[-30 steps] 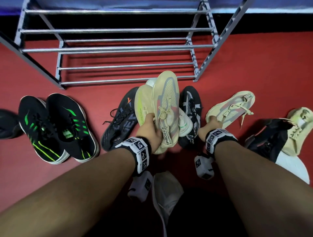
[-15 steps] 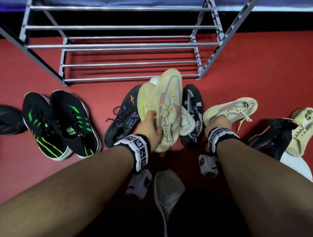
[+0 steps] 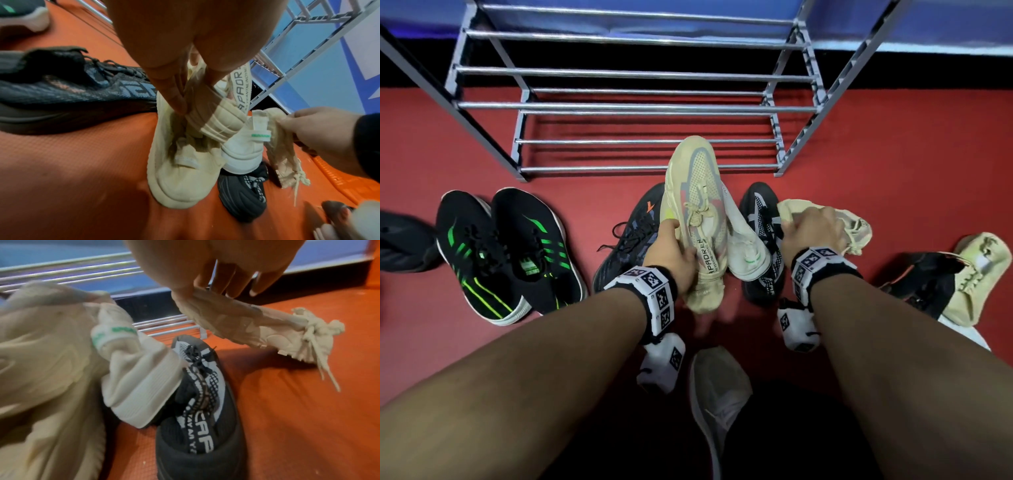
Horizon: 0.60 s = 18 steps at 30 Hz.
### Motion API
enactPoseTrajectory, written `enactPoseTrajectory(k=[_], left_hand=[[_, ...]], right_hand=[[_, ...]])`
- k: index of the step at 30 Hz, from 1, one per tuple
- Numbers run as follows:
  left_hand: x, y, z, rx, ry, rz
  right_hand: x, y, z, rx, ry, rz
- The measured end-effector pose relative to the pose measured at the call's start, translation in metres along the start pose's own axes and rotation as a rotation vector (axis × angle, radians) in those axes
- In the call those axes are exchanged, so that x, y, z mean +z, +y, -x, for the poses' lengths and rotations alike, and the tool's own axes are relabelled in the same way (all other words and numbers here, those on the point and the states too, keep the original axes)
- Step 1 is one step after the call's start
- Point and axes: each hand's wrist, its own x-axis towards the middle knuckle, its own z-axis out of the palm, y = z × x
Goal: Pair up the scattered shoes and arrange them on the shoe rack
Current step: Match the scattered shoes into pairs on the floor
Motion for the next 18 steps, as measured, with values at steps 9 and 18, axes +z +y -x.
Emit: enactPoseTrajectory(k=[9,18], left_hand=[[-0.024,-0.002,0.002,0.060,0.069,0.042],[-0.034,-0.013,0.000,0.061,0.047,0.045]], right_hand=[[-0.032,-0.056,0.021,-0.501,-0.111,0.105],[-0.027,-0.123,0.015,-0.234,-0.097,-0.320]])
